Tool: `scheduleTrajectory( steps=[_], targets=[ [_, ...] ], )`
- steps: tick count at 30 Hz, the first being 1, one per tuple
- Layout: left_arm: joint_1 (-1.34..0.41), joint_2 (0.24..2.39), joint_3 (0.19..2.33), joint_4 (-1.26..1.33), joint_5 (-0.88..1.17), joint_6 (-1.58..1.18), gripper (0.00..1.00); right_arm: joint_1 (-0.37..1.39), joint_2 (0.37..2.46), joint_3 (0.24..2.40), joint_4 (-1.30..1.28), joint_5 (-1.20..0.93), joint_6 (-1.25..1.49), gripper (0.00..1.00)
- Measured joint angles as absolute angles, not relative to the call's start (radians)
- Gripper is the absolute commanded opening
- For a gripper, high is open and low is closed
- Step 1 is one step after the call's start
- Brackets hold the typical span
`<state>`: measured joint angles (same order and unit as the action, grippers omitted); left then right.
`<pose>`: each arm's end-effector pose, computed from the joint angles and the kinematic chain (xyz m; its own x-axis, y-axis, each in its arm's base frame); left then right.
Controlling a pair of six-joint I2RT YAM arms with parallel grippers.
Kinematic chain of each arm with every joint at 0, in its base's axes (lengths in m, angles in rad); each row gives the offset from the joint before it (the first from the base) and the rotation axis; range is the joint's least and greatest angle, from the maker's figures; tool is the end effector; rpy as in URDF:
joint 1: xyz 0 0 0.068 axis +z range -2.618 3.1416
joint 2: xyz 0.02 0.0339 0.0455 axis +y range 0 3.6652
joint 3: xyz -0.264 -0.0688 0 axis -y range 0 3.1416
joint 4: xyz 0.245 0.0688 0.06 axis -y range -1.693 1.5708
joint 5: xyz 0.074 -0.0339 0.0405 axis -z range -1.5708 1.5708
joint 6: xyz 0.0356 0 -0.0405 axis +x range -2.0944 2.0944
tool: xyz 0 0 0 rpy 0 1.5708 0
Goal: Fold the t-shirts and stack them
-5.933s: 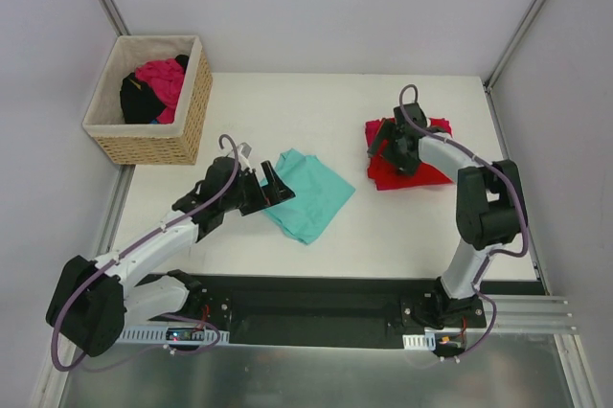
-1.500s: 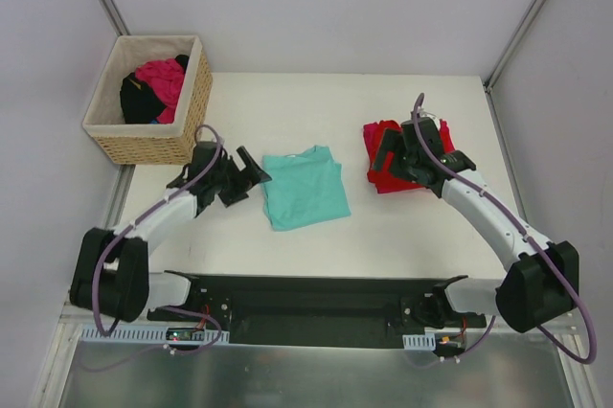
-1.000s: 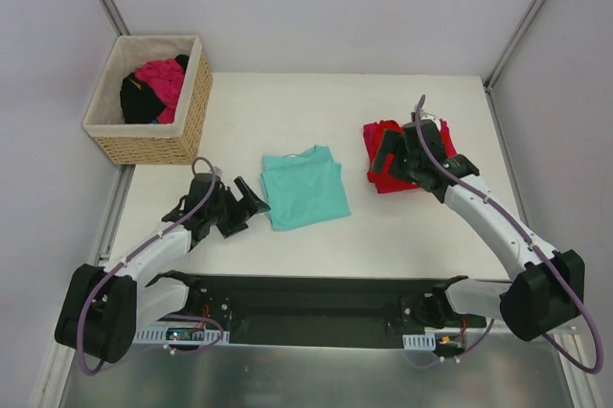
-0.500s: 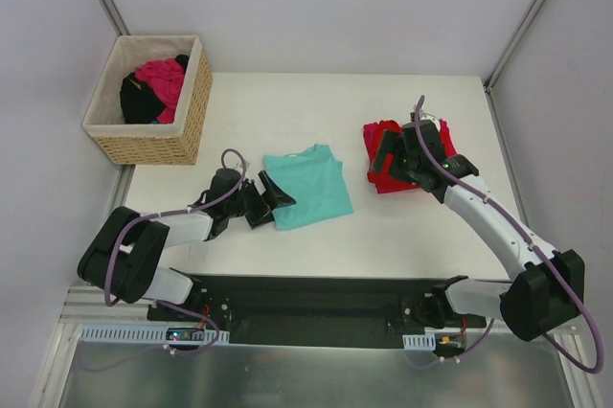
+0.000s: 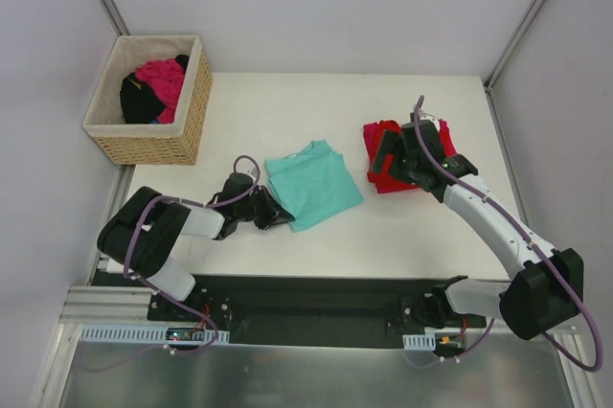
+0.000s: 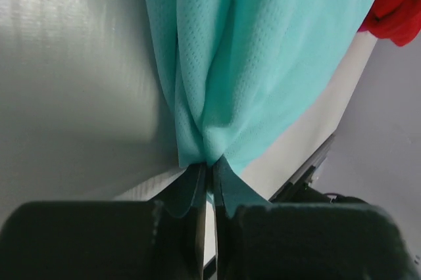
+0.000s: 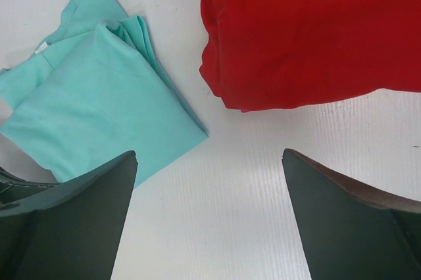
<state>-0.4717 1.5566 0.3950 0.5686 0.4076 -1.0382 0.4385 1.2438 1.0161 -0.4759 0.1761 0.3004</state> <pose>0.2227 -0.1295 0.1170 -0.8644 -0.4469 -0.2302 -0.0684 0.5582 -0.8269 0.2476 0.1092 0.2961 -0.6474 0.0182 -0.7619 -0.1104 0.9869 0.1174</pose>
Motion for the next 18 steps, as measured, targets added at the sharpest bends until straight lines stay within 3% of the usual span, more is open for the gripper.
scheduleTrajectory(
  steps=[10,18],
  targets=[
    [-0.485,1.599,0.412,0.599,0.419,-1.042,0.0,0.439,1.266,1.016,-0.463,0.157,0.292,0.97],
    [-0.485,1.484,0.405,0.455,0.389,-1.017,0.0,0.439,1.456,1.017,-0.326,-0.039,0.283,0.97]
  ],
)
